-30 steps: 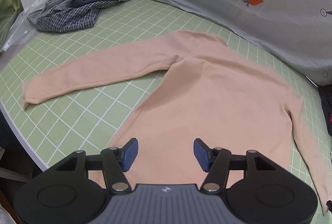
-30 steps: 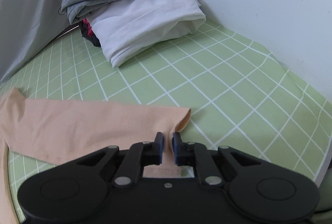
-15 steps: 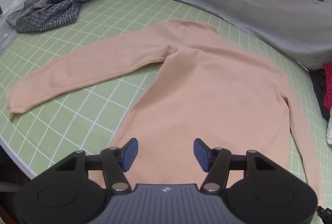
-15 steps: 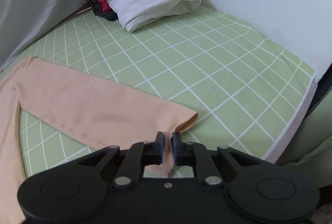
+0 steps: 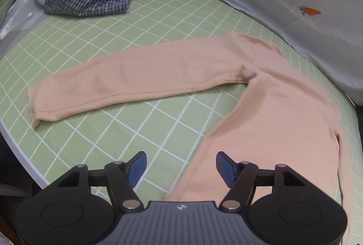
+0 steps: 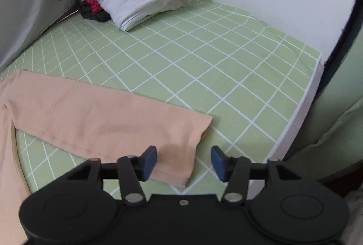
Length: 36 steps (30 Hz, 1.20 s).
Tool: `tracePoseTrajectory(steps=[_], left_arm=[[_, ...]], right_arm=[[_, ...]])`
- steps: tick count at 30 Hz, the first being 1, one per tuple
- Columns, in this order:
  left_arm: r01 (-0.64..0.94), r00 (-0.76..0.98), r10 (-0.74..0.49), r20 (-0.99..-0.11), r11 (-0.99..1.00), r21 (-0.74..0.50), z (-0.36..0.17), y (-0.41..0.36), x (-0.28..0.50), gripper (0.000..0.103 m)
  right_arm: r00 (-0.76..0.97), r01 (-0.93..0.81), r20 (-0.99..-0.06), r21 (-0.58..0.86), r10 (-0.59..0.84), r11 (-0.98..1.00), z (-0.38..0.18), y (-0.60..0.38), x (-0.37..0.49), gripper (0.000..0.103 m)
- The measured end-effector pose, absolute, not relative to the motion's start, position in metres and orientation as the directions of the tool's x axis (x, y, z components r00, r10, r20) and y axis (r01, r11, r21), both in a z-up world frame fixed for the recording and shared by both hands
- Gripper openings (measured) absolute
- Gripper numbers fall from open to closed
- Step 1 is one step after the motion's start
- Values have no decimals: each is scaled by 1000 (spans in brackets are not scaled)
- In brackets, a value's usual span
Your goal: Fold clothes
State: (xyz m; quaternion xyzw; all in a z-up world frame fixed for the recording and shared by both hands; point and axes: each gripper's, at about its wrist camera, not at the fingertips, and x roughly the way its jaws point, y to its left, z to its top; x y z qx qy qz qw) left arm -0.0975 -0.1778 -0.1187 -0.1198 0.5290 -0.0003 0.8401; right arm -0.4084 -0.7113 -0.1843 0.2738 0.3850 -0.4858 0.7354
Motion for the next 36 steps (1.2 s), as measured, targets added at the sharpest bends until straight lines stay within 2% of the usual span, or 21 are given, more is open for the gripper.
tracePoseTrajectory(steps=[2, 3, 5, 18, 28, 29, 36], left_arm=[[-153, 439, -115, -891, 968, -201, -122, -164, -93, 69], [-166, 439, -108, -892, 966, -199, -123, -158, -91, 70], [-197, 439, -93, -894, 960, -196, -125, -144, -86, 73], [-360, 418, 29, -908, 923, -136, -145, -47, -57, 81], [-335, 378, 45, -925, 938, -92, -165, -19, -31, 85], [-328, 382, 43, -923, 940, -92, -165, -19, -30, 89], [-286, 389, 50, -920, 956, -69, -169, -23, -19, 98]], right_arm=[[226, 935, -826, 36, -517, 352, -180, -706, -405, 67], [227, 932, -818, 24, -528, 362, -177, -701, -399, 77], [228, 924, -803, 0, -550, 383, -171, -690, -388, 82], [308, 807, -816, -48, -489, 589, -171, -604, -307, 86], [282, 809, -831, -63, -480, 584, -177, -565, -286, 87], [277, 808, -833, -68, -479, 585, -177, -562, -284, 87], [268, 805, -838, -77, -476, 588, -175, -546, -272, 88]])
